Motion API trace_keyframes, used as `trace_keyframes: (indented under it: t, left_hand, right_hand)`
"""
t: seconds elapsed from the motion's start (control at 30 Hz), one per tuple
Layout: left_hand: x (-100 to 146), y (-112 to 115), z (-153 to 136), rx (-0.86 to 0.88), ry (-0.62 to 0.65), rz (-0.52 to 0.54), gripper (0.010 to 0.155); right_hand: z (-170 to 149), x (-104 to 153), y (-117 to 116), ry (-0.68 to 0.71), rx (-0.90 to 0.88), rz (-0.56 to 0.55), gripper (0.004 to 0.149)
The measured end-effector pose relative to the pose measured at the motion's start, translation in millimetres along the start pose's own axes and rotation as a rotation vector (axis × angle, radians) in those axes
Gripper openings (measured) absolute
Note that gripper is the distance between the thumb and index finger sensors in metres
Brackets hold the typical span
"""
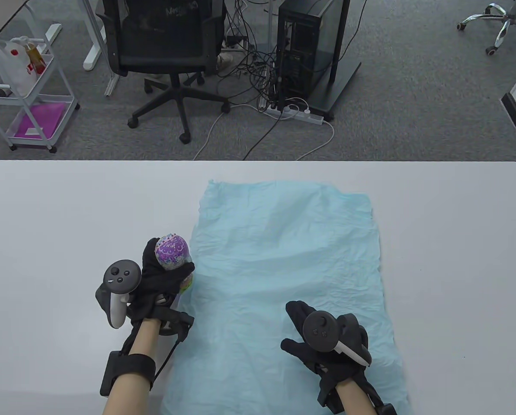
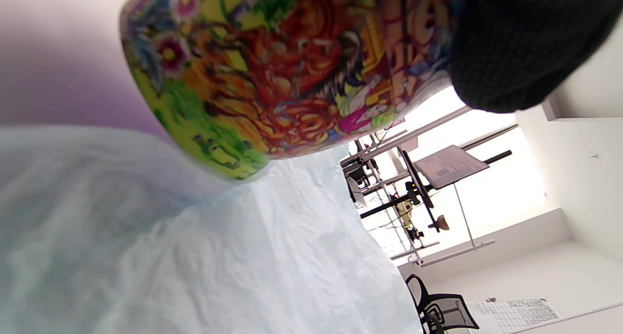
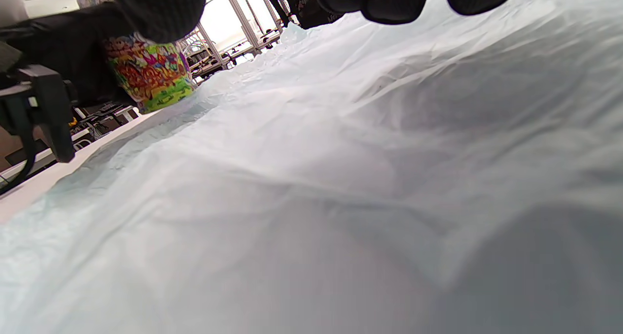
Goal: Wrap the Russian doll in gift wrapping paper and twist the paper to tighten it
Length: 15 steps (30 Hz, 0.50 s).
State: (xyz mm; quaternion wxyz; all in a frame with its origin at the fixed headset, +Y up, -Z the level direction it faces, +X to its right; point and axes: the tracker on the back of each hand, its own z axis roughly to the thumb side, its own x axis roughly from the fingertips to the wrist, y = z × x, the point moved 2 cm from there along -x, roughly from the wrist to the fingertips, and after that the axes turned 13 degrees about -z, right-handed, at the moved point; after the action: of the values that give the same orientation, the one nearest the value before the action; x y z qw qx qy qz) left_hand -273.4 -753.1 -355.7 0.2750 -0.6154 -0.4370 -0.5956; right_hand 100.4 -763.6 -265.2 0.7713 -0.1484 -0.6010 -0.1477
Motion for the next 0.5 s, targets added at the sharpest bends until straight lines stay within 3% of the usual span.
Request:
trace_keyframes:
  t: [0.2,0.33,0.5]
  left_hand:
    - [16.3,6.8,64.3,-0.328,0.104,0.065,0.098]
    - [24.7,35.7,113.8,-0.669,0.160,0.073,0.098]
    - [20.4,84.5,148.6,-0.829,0.171,-0.039,0.098]
  right_hand:
    - [0.5,2.0,1.4,0.017,0.003,0.002,0.079]
    - [1.6,3.3,1.9,0.031,0.002,0.003,0.078]
    - [3.5,3.9,0.6,0.049,0.004,0.013,0.076]
